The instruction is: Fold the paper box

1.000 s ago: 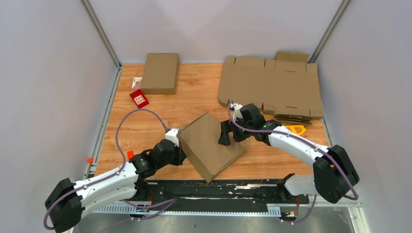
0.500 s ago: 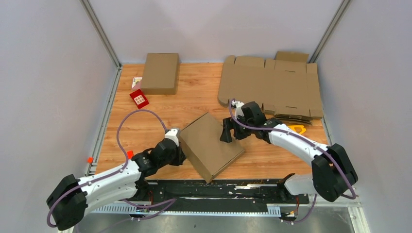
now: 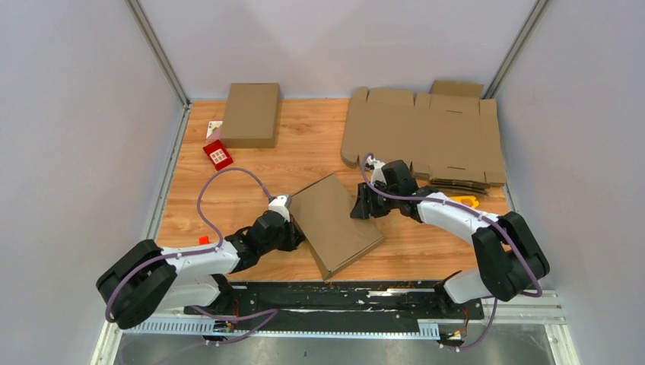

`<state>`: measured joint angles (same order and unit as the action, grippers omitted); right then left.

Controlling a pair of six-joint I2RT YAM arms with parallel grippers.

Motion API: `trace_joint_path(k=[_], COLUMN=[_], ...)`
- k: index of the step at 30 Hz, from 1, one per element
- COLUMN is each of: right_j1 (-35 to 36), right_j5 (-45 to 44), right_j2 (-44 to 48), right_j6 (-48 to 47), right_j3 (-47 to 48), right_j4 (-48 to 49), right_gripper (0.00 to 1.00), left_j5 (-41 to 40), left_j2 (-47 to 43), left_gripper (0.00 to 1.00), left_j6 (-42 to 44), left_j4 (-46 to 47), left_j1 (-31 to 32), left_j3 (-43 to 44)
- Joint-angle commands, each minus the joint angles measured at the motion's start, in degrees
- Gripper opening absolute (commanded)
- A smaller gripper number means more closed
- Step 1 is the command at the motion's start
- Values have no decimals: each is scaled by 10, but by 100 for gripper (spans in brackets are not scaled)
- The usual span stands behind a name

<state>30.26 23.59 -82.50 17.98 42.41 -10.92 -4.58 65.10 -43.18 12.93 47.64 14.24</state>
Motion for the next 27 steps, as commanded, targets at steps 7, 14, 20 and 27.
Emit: trace_joint_path(k=[7,14,20,27], right_j1=[33,25,-8,-22], right_j5=[83,142,203,257], right_j2=[-1,-1,-15,-46], right_j6=[34,81,106,168], right_j3=[-26,-33,-42,-66], right_j4=[49,98,142,227], right_gripper=[44,42,40,31], left_j5=[132,133,104,110], left_j2=[73,-55,-153,-119], left_gripper=[0,0,0,0], left_j6=[-28,-35,-25,-22], left_j4=[242,163,76,94], left_j1=[3,3,3,3], left_j3=[1,14,35,42])
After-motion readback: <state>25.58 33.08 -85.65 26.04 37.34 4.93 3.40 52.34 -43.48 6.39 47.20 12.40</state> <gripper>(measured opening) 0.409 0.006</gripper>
